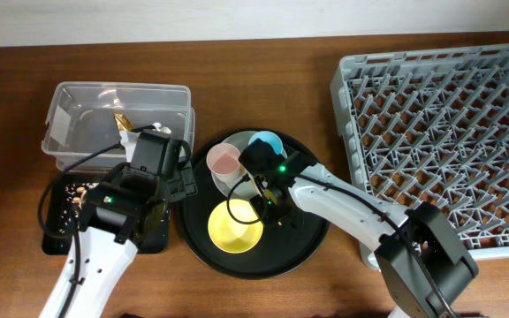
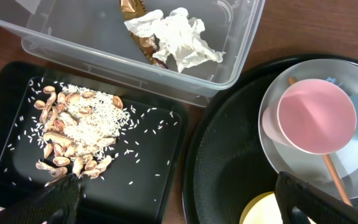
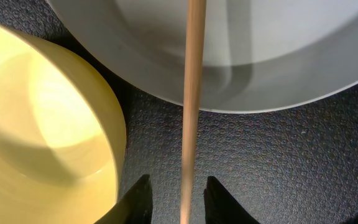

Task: Sort waste into correct bins and load items into the dishwasher rack
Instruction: 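Return the right gripper to the plate and grasp the other chopstick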

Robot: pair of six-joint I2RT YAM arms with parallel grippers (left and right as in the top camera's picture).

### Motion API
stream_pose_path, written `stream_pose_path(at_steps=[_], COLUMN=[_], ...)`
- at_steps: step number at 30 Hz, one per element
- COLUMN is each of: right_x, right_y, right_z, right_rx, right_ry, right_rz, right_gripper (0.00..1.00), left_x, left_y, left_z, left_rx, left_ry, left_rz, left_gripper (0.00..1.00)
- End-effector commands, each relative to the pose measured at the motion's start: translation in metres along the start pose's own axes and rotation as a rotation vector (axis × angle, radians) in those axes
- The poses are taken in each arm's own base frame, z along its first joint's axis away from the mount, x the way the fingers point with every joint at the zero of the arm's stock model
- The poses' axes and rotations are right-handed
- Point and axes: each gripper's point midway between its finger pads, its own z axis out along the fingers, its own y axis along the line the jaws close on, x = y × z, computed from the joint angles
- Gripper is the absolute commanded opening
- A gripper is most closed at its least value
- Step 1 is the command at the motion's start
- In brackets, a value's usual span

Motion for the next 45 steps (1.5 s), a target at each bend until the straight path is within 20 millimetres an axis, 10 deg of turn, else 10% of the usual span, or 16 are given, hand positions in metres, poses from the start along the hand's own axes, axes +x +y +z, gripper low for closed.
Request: stream_pose_path(at_steps=[1,31,45], right_x=[0.003,0.014,-0.023], right_y=[-0.003,-0.001,-0.001], right_z=[0.004,0.013,-0.06], right_rx=[0.019,-0.001,0.047], right_ry=[0.008,0.029,-0.064], right_rz=[0.014,0.041,0.036], right_gripper=[0.29,0.04,0.04], left_x=[-0.007,-0.007,-0.007], left_y=[0.003,0.003,0.003], left_z=[-0.005,-0.005,-0.005], left_rx=[-0.004,-0.004,-0.004], left_ry=[-0.027,-0.027,-0.027], left_rz=[-0.008,-0.008,-0.008], left_gripper=[0.99,0.99,0.99])
